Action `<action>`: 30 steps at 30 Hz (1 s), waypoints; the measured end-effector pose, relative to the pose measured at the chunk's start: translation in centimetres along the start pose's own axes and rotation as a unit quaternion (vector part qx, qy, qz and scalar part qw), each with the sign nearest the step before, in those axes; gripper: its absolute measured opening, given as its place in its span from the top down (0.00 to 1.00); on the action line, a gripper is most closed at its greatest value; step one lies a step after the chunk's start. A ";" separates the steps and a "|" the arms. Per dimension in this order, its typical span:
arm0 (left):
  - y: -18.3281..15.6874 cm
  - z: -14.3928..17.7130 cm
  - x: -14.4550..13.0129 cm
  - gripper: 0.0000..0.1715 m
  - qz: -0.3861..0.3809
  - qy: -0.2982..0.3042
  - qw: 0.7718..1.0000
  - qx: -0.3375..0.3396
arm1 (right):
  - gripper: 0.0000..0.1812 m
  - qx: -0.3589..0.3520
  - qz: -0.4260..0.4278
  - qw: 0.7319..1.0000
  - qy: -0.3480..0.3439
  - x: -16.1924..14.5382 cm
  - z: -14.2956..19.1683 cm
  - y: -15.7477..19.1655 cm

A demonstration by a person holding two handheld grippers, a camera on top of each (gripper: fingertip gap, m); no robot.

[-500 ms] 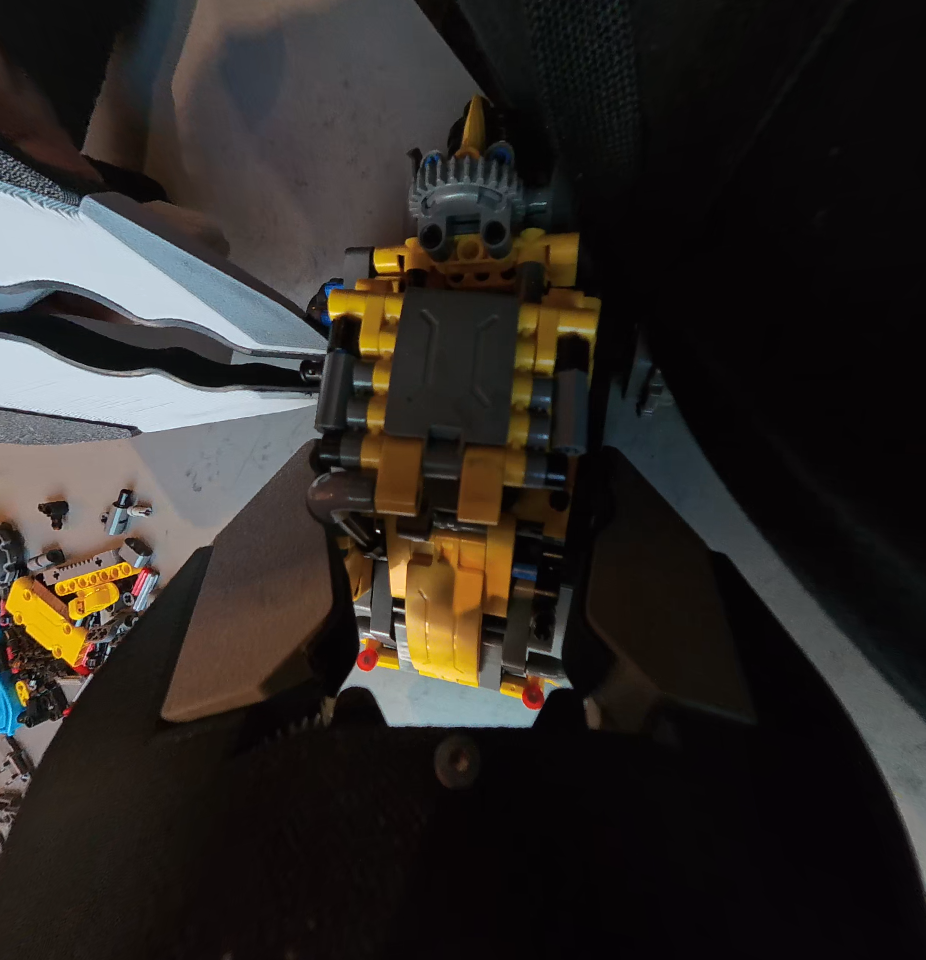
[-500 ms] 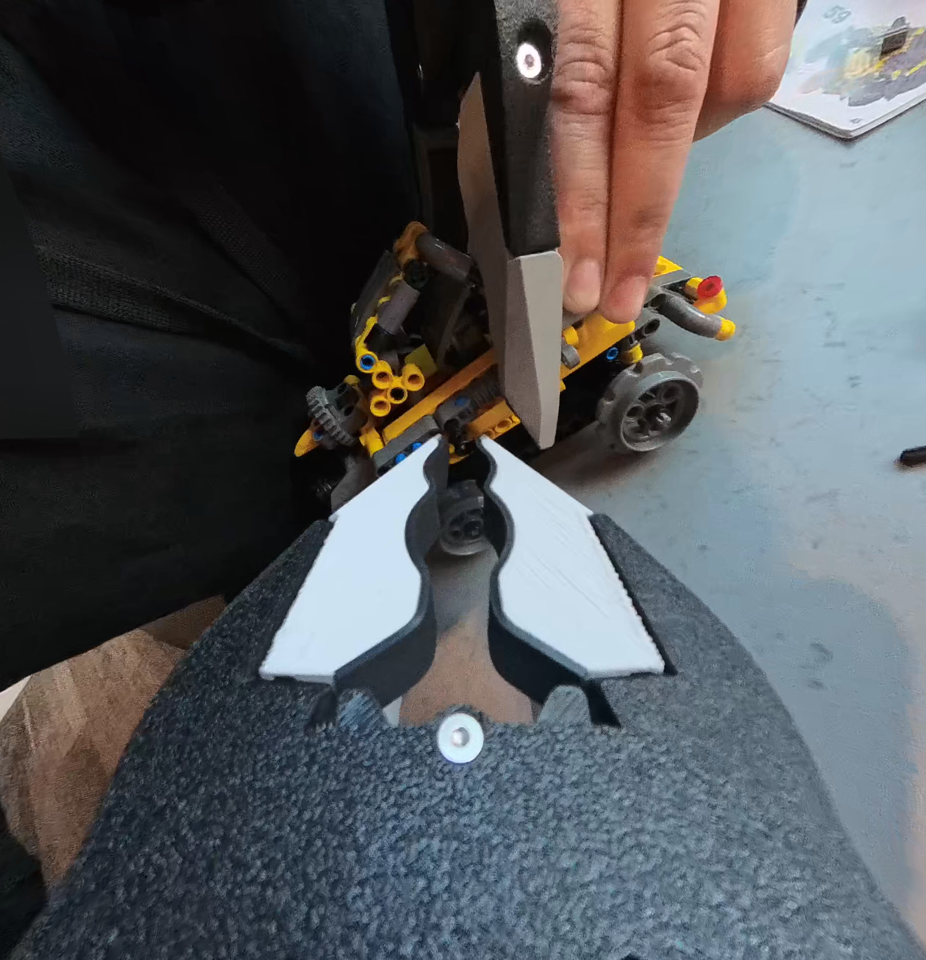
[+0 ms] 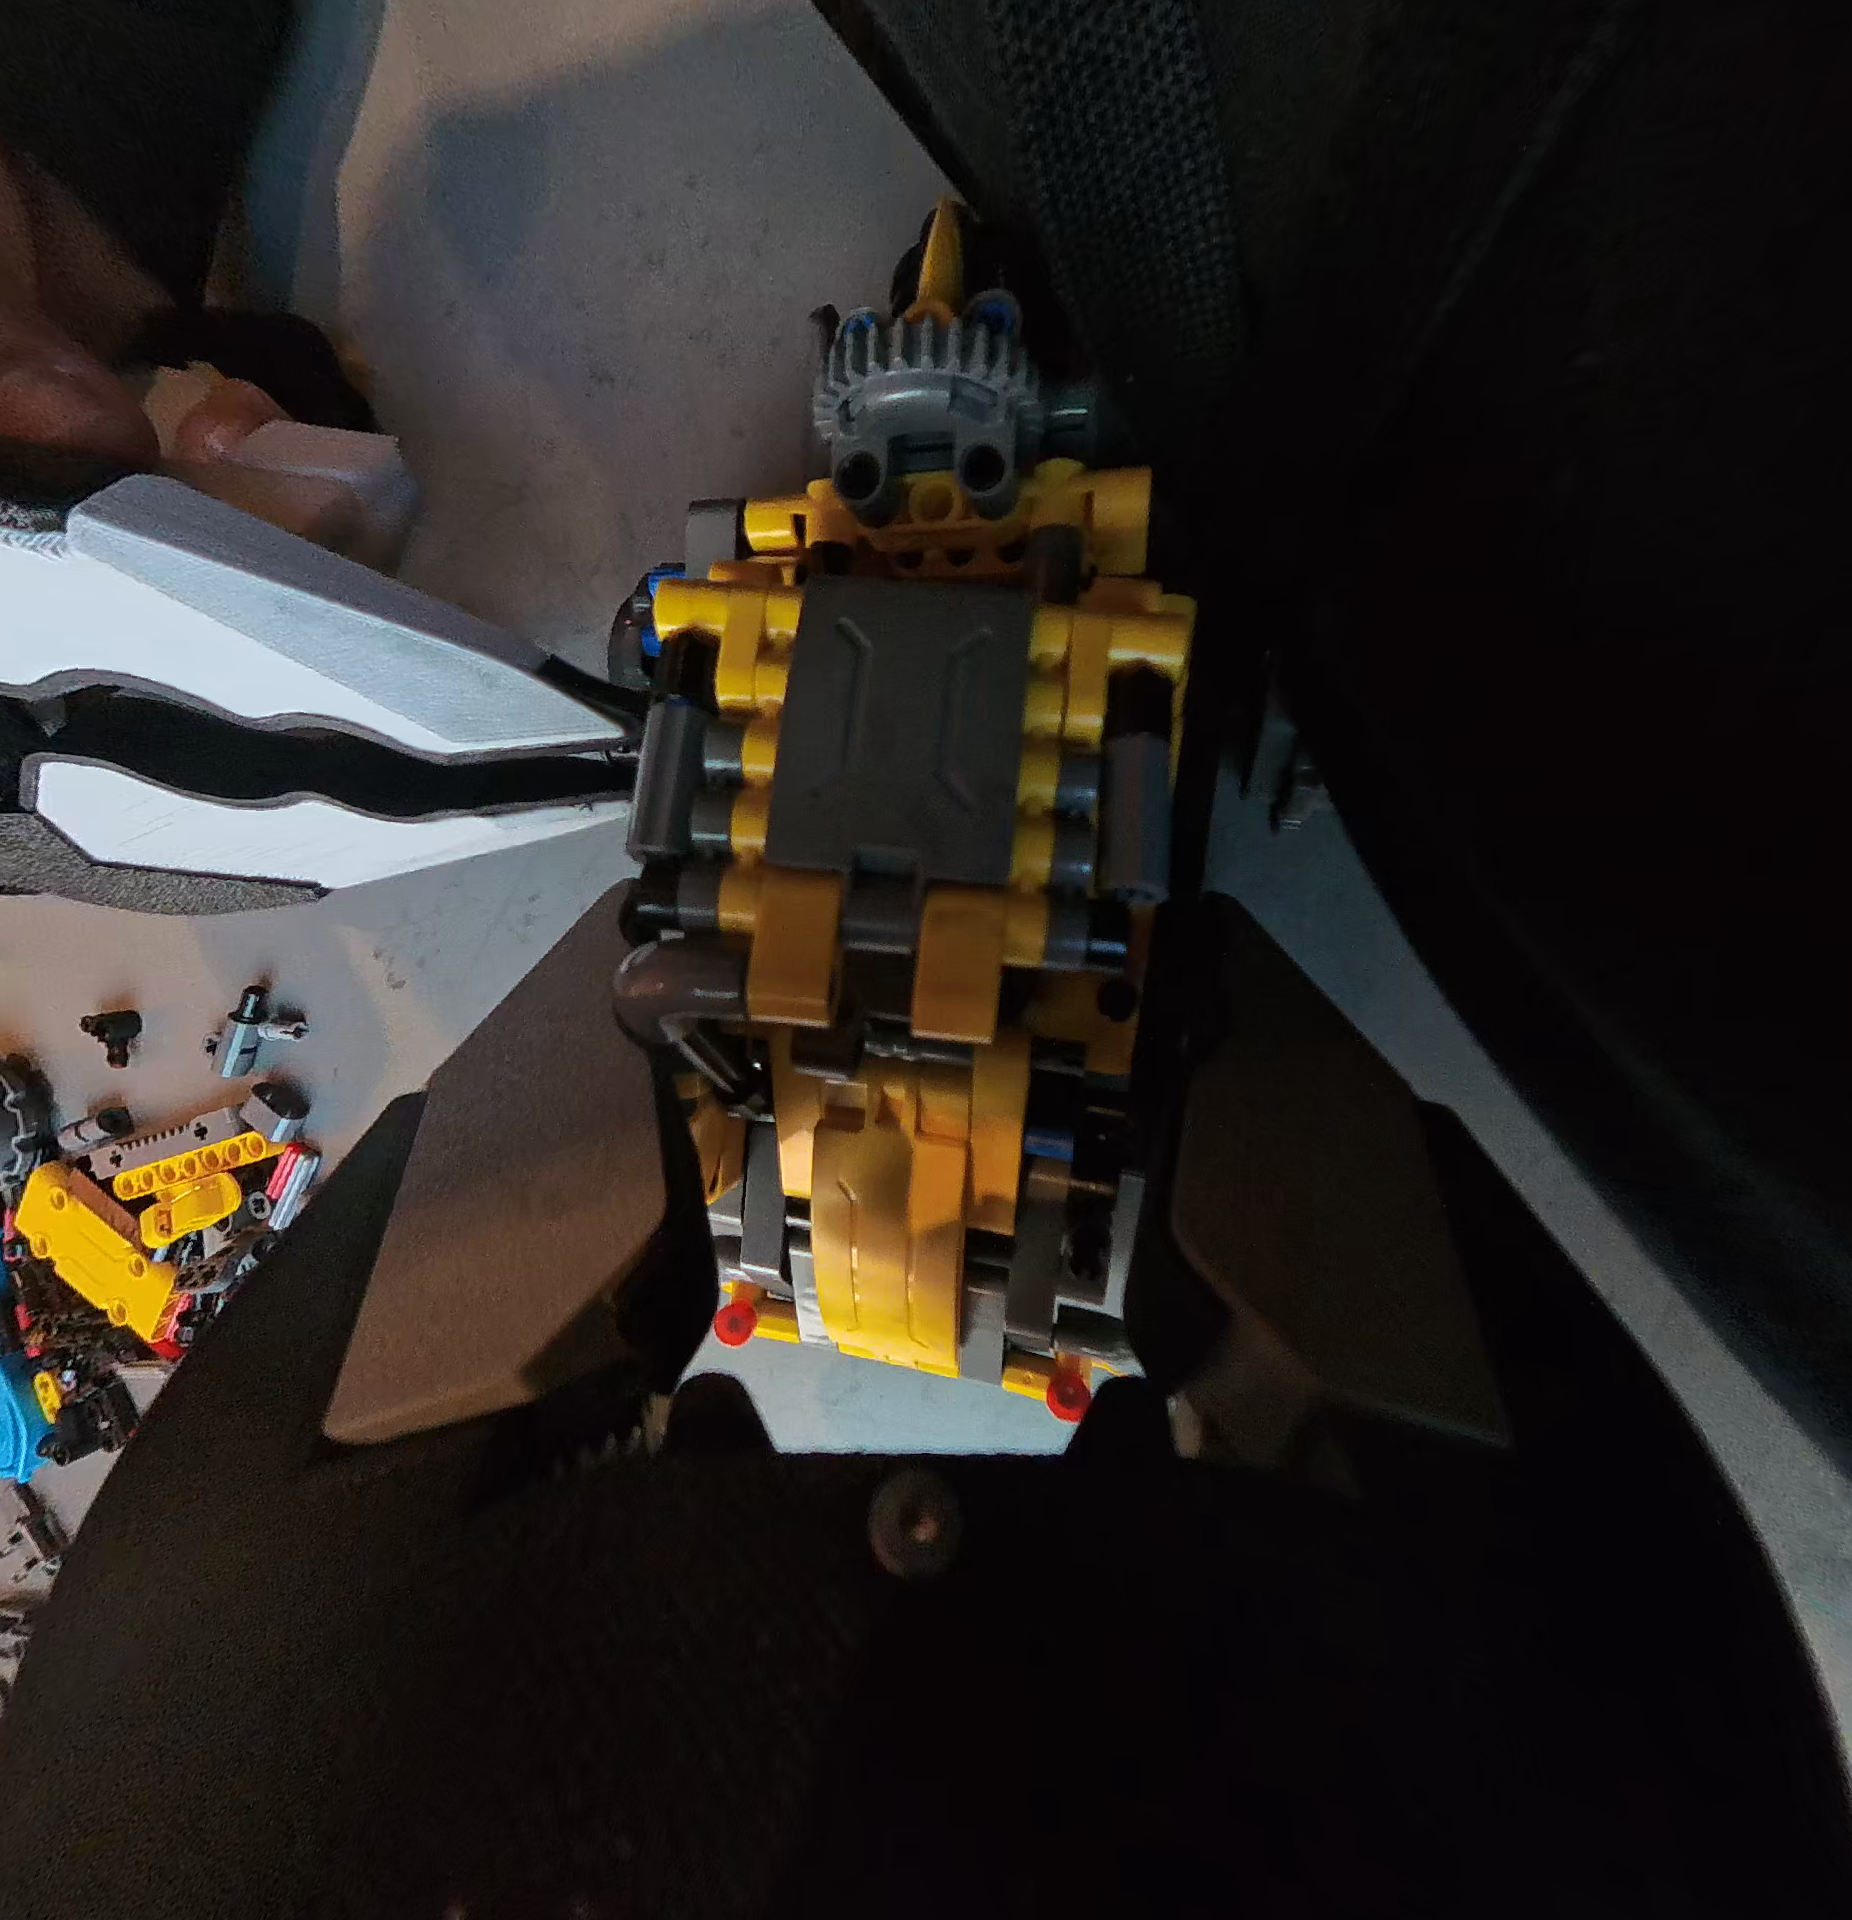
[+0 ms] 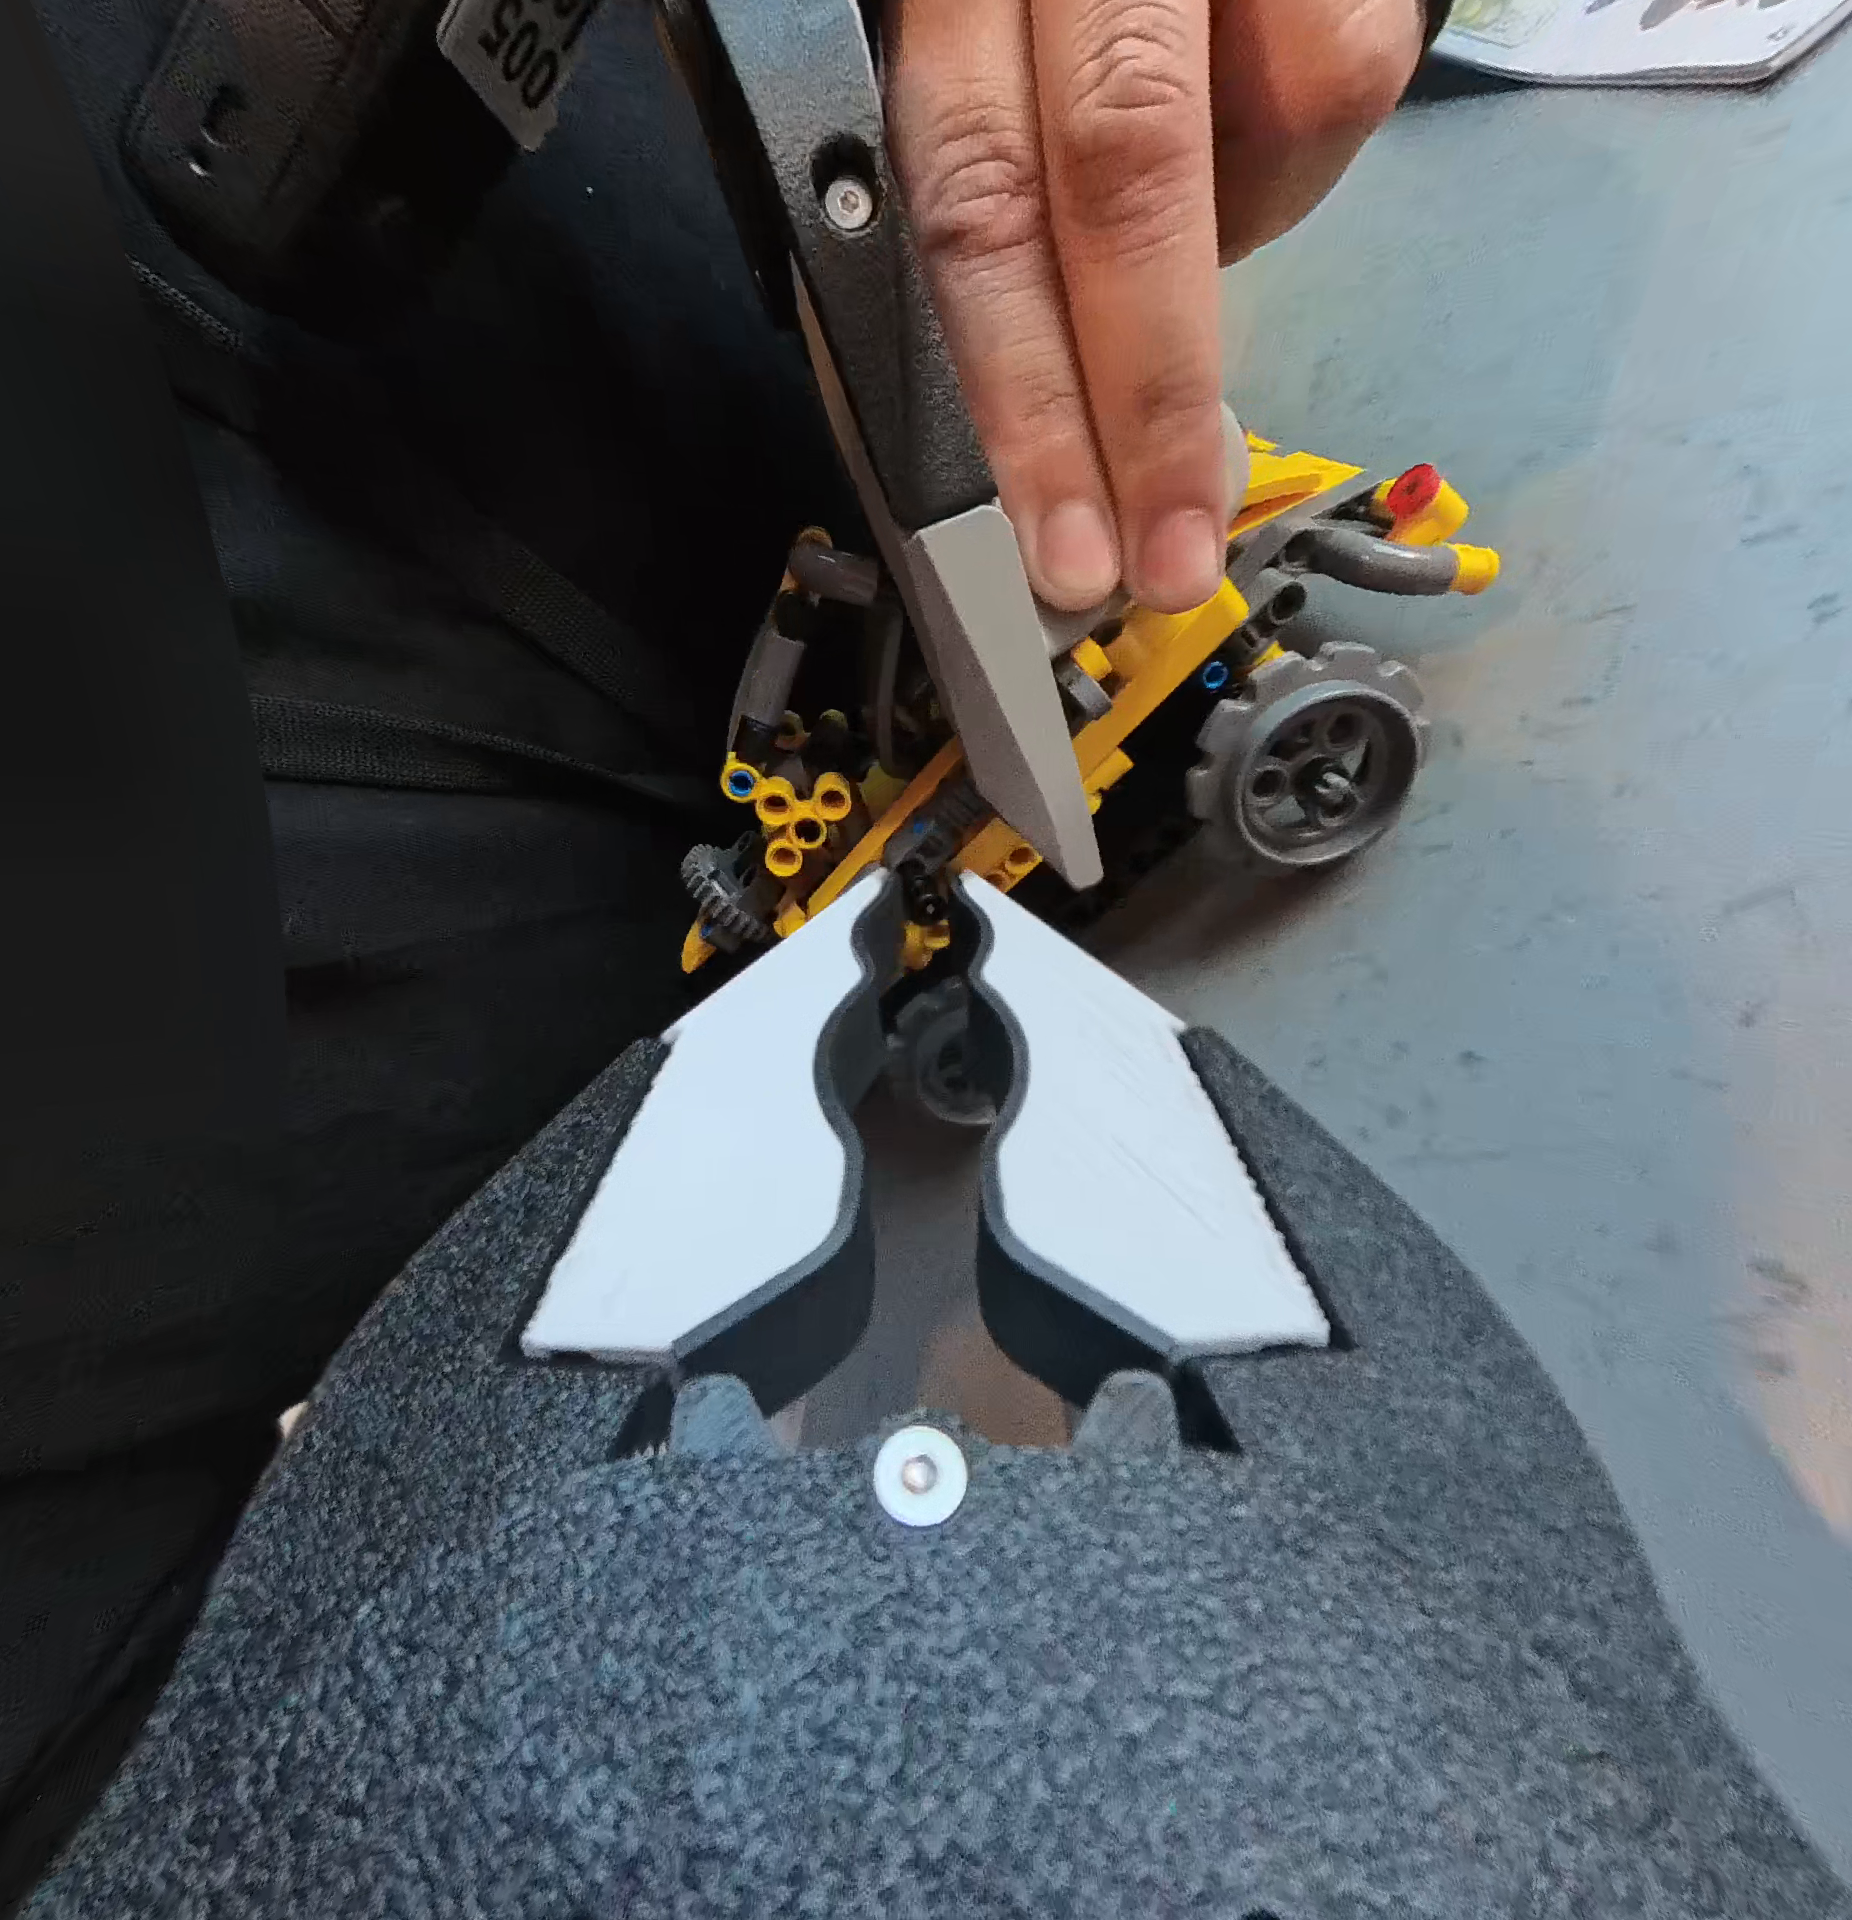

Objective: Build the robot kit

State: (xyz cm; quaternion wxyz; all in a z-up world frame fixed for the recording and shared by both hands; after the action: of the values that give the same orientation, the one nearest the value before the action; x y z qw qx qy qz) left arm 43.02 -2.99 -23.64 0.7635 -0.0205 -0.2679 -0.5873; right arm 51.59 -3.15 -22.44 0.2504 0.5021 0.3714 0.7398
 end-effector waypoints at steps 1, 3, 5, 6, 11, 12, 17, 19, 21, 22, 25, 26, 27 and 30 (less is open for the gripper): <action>0.0 0.0 0.0 0.42 -0.001 0.001 1.000 0.000 | 0.96 0.002 -0.005 1.000 0.000 -0.1 0.1 -0.1; 0.0 0.0 0.0 0.42 0.000 0.001 1.000 0.000 | 0.97 0.003 -0.008 1.000 0.000 -0.1 0.1 -0.1; 0.0 0.0 0.0 0.42 0.000 0.001 1.000 0.000 | 0.97 -0.001 -0.002 1.000 0.000 -0.1 0.0 0.0; 0.0 0.0 0.0 0.42 0.000 0.001 1.000 0.000 | 0.97 -0.002 0.000 1.000 -0.001 -0.1 0.0 0.0; -0.1 -0.1 0.0 0.43 -0.004 0.002 1.000 -0.002 | 0.97 -0.001 -0.004 1.000 -0.004 -0.2 -0.2 0.1; -0.2 -0.1 0.1 0.43 -0.006 0.002 1.000 -0.003 | 0.97 -0.006 0.001 1.000 -0.004 -0.2 -0.3 0.2; -0.2 -0.2 0.1 0.43 -0.003 0.004 1.000 -0.003 | 0.98 -0.040 0.013 0.999 0.000 -0.1 -0.5 0.6; -0.3 -0.3 0.2 0.43 -0.003 0.003 1.000 -0.009 | 1.00 -0.065 0.022 0.998 -0.003 0.0 -1.3 0.2; -0.1 -0.3 0.2 0.43 -0.006 -0.005 1.000 -0.002 | 1.00 -0.059 0.007 0.998 0.002 -0.2 -1.2 0.1; 0.0 -0.2 0.1 0.44 -0.004 -0.009 1.000 0.000 | 1.00 -0.063 0.005 0.998 0.007 -0.1 -0.9 0.1; 0.0 -0.2 0.1 0.43 -0.006 -0.010 1.000 0.001 | 1.00 -0.110 0.010 0.994 -0.020 0.7 1.6 -0.8; 0.0 -0.2 0.1 0.43 -0.006 -0.010 1.000 0.001 | 1.00 -0.110 0.017 0.993 -0.037 0.7 2.6 -0.7; 0.0 -0.2 0.1 0.43 -0.006 -0.009 1.000 0.000 | 1.00 -0.096 0.035 0.994 -0.030 0.2 2.8 -0.2; 0.1 -0.2 0.1 0.43 -0.006 -0.010 1.000 -0.002 | 1.00 -0.114 0.085 0.990 0.016 -0.7 1.0 -0.2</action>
State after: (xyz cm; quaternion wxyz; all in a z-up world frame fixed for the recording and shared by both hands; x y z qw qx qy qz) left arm 43.16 -3.10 -23.78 0.7570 -0.0256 -0.2744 -0.5924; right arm 52.79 -3.22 -22.73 0.2363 0.4880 0.2446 0.8039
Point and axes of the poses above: each gripper's, where its closed fingertips meet, z back along the fingers, x out of its top, y = z × x across the jaws, the point moved 4 cm from there along z, back along the fingers, and after that the axes turned 8 degrees about -z, right-handed, at the moved point
